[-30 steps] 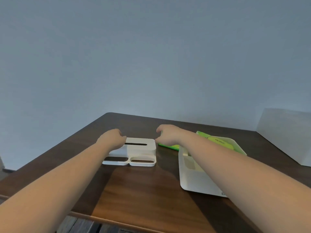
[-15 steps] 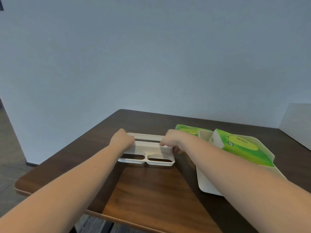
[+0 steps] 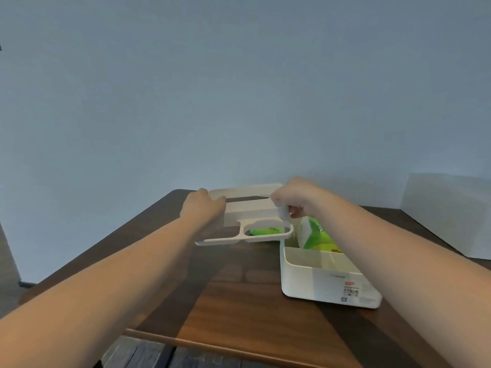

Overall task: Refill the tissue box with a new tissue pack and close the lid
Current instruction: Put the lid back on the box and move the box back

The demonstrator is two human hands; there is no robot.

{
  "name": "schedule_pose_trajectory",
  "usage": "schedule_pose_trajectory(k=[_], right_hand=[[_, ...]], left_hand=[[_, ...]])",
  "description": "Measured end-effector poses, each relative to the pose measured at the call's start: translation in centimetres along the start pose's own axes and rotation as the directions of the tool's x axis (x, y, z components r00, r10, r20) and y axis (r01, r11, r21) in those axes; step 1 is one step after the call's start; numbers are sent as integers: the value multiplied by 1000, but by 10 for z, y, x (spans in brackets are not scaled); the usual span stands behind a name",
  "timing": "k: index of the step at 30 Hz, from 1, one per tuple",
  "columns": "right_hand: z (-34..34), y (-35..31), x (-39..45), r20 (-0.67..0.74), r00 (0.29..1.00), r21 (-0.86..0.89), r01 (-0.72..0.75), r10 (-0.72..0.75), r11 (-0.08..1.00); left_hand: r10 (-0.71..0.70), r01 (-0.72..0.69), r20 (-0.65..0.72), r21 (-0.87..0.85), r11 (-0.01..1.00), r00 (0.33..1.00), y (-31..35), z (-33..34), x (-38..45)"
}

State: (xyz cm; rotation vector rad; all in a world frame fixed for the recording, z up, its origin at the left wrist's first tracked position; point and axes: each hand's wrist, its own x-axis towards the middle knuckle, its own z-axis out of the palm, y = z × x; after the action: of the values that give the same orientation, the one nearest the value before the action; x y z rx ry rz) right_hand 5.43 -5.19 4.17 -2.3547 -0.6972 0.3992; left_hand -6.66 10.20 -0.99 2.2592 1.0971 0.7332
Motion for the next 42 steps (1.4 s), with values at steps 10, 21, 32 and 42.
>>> schedule_pose_trajectory(k=[10, 21, 32, 42], right_hand=[[-64, 87, -25, -245, 969, -85, -65, 42, 994], [-75, 147, -17, -198, 966, -231, -212, 167, 950], [-62, 157, -2, -221, 963, -273, -216, 157, 938], [-61, 160, -1, -218, 959, -284, -242, 184, 928]], left_hand=[[95, -75, 177, -115, 991, 980, 82, 43, -41], [-9, 88, 257, -300, 950, 966, 112, 98, -58], [-108, 173, 244, -264, 949, 964, 101, 118, -48], [-61, 98, 328, -97, 990, 943, 112, 110, -56]])
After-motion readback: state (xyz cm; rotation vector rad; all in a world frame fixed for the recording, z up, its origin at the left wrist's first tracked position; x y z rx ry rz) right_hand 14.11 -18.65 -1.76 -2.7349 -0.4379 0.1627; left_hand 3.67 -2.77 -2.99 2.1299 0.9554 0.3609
